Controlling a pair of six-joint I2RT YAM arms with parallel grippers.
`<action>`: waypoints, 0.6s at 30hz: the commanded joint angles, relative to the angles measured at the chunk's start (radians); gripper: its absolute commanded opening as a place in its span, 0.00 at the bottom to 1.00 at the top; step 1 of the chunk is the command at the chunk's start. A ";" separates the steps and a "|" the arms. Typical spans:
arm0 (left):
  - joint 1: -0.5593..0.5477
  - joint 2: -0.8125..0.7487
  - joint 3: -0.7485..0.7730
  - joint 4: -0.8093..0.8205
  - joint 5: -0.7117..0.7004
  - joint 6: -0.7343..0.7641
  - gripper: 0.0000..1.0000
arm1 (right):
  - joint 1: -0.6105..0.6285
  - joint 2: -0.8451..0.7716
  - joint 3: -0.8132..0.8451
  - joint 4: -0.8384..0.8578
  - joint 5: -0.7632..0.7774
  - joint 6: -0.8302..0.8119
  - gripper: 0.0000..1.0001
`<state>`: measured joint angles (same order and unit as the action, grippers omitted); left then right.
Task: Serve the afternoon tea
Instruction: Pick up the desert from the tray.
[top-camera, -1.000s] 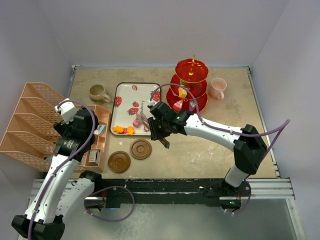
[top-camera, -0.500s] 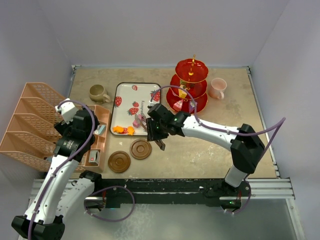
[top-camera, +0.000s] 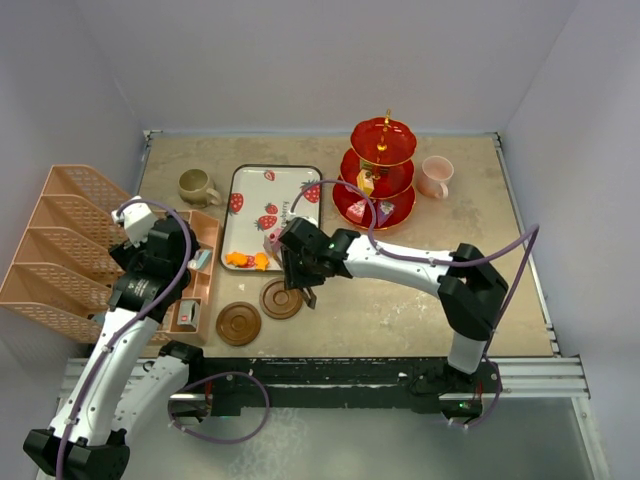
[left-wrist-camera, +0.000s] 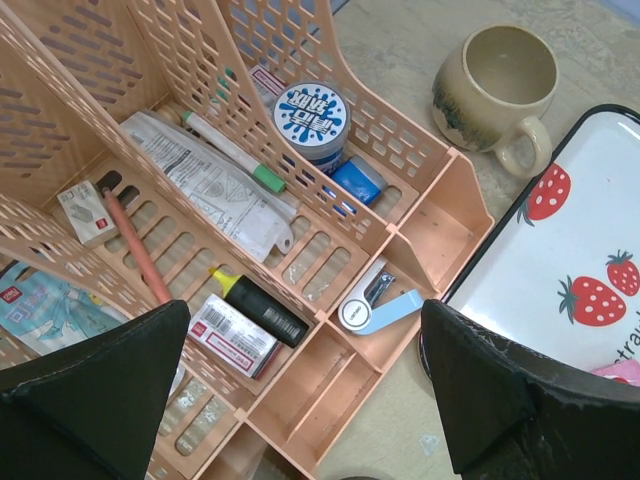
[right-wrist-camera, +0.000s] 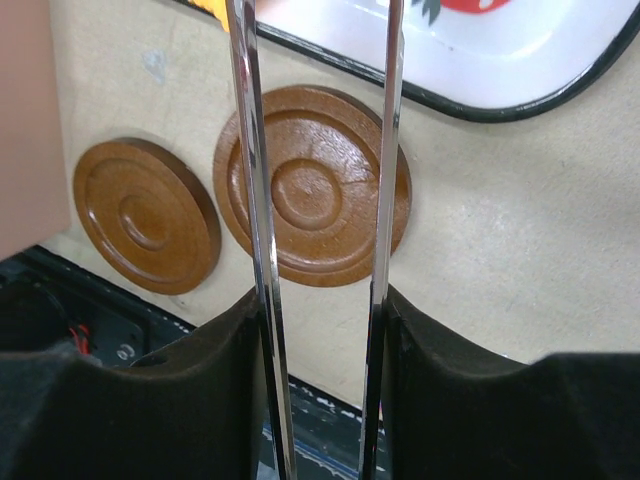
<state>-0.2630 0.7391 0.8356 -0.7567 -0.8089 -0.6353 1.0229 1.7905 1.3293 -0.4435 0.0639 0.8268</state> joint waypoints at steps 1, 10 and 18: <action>0.000 -0.008 -0.005 0.038 -0.036 0.018 0.97 | 0.000 -0.005 0.079 -0.015 0.054 0.046 0.45; 0.000 0.002 -0.009 0.049 -0.021 0.031 0.98 | 0.000 -0.019 0.067 -0.031 0.054 0.070 0.46; 0.001 0.015 -0.012 0.056 -0.031 0.044 1.00 | 0.001 0.042 0.131 -0.044 0.084 0.074 0.47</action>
<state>-0.2630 0.7467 0.8215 -0.7410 -0.8165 -0.6155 1.0225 1.8091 1.3952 -0.4740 0.0990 0.8806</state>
